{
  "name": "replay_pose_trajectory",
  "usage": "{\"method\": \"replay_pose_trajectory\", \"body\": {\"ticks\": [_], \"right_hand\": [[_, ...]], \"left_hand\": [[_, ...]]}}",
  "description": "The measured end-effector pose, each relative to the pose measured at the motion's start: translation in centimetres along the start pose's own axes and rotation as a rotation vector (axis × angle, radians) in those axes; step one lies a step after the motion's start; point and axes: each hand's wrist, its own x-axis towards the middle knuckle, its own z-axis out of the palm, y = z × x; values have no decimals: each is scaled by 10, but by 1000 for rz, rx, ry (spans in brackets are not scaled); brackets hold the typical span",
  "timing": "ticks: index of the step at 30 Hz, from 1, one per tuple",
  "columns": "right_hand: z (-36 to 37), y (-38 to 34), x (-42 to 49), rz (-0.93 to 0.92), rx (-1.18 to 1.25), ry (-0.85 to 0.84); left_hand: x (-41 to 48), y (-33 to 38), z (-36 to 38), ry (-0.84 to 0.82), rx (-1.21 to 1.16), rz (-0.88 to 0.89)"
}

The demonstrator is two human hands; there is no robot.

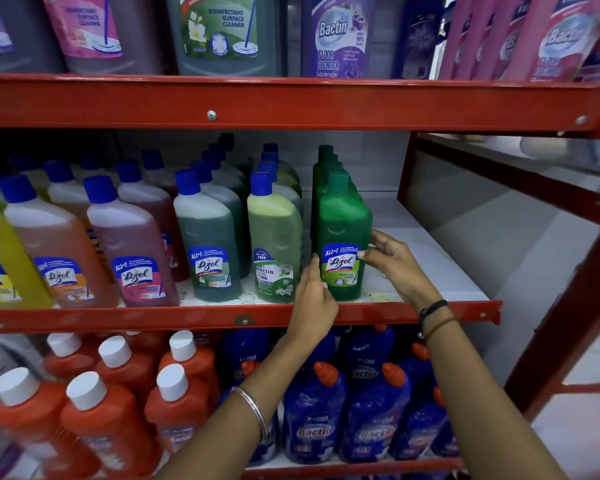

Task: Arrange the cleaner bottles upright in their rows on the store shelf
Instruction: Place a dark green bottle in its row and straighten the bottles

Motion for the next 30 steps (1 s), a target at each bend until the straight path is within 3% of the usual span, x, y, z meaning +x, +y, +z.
{"method": "replay_pose_trajectory", "body": {"ticks": [5, 10, 18, 23, 25, 27, 28, 30], "right_hand": [[17, 10, -19, -7, 32, 47], [34, 12, -22, 34, -34, 197], [29, 14, -32, 37, -76, 203], [30, 14, -39, 97, -128, 244], [39, 16, -50, 48, -184, 457], [59, 11, -71, -141, -163, 668], [73, 7, -80, -228, -156, 667], [103, 1, -87, -292, -173, 499]], "left_hand": [[5, 5, 1, -55, -87, -20], [6, 9, -1, -117, -82, -37], [-17, 11, -5, -124, -1, 42], [-20, 11, -9, -133, -71, 48], [-25, 11, -14, 7, -106, 68], [-29, 8, -23, 265, -135, 99], [-30, 5, -30, 367, -152, 97], [-26, -2, -45, 440, -179, 59]]}}
